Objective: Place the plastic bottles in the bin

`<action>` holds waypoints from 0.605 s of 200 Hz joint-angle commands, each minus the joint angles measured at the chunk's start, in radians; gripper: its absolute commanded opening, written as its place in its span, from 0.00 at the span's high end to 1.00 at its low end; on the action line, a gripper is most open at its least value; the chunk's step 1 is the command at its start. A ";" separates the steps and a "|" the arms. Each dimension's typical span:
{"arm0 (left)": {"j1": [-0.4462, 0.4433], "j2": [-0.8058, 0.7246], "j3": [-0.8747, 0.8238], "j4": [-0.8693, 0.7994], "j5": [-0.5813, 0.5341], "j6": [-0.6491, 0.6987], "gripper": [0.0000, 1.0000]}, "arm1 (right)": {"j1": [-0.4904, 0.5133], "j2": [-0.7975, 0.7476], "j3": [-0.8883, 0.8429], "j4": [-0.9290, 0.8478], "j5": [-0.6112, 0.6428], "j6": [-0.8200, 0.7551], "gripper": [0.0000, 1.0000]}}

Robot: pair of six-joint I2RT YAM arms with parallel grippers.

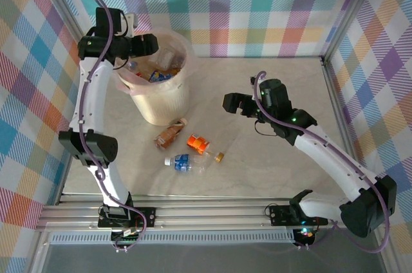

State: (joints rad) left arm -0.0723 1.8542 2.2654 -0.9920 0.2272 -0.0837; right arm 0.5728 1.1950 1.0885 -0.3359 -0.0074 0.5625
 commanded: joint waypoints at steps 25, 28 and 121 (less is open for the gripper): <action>-0.049 -0.223 -0.142 0.085 0.017 -0.028 0.22 | 0.002 0.016 0.034 -0.039 -0.055 -0.090 0.00; -0.054 -0.238 -0.160 0.095 0.017 -0.031 0.22 | 0.002 0.017 0.035 -0.043 -0.064 -0.098 0.00; -0.132 -0.746 -0.815 0.435 -0.019 -0.237 0.00 | 0.193 0.124 -0.021 -0.245 -0.049 -0.308 0.02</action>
State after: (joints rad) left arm -0.1928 1.2057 1.5753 -0.6788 0.2394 -0.2298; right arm 0.7277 1.2842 1.0927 -0.5076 -0.0708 0.3202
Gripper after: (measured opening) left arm 0.988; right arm 0.976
